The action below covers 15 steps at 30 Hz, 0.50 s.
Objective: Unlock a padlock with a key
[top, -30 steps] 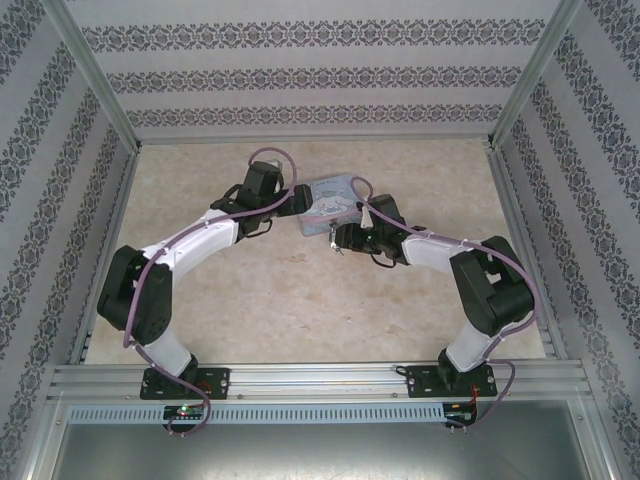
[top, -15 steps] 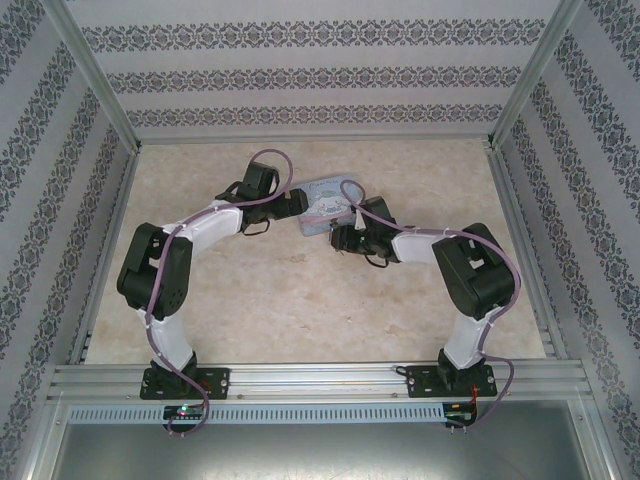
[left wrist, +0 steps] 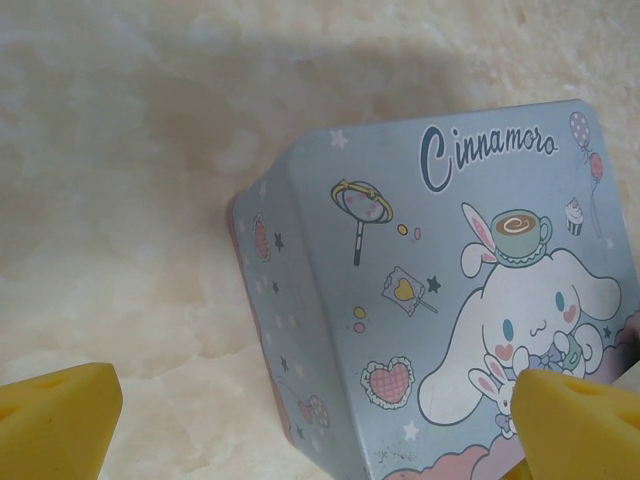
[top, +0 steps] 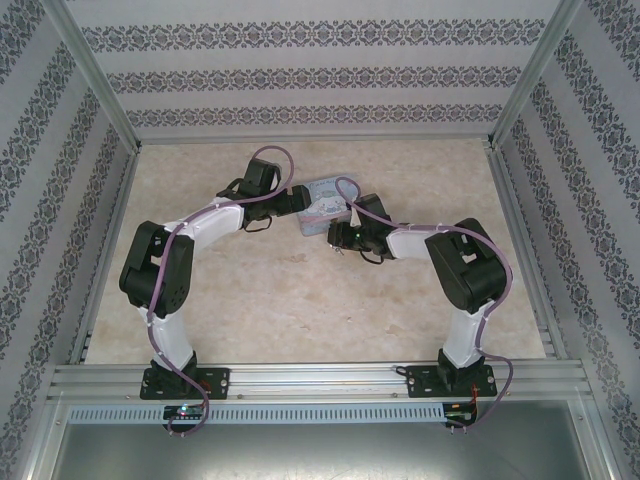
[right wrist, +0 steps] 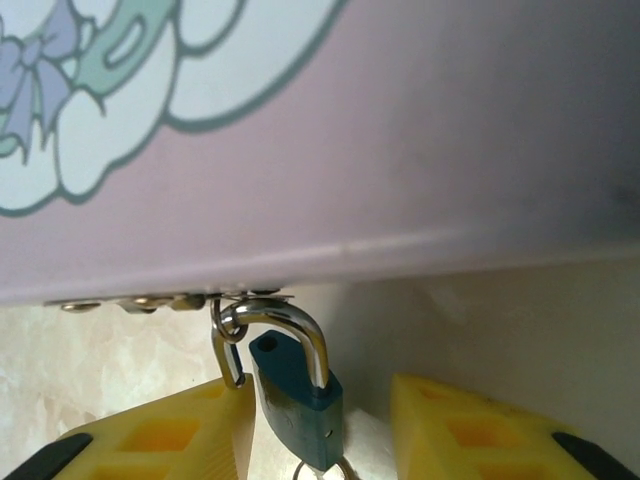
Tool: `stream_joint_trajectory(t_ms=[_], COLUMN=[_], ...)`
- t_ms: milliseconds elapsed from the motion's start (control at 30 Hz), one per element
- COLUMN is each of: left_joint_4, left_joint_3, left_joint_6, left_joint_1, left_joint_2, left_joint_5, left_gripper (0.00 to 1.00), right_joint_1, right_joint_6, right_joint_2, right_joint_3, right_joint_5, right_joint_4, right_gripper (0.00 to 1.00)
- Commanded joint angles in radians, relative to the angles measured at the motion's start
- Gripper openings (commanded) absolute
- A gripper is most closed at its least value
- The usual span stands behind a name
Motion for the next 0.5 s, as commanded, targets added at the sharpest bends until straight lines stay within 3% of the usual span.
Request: stream_joint_trajectory(t_ms=[0,467], left_joint_4=[-0.001,-0.041], left_joint_3=[0.029,0.032], left_joint_6=[-0.015,0.023], left_joint_1=[0.005,0.006], left_joint_2=[0.023,0.003], left_joint_5=[0.016,-0.022], left_gripper=[1.00,1.00], right_joint_1=[0.019,-0.008], right_joint_6=[-0.003,0.002], right_joint_2=[0.020,-0.035], right_joint_3=[-0.014,-0.072], right_joint_5=[-0.027,-0.014], right_joint_4=[0.031,0.025], right_gripper=[0.37,0.00])
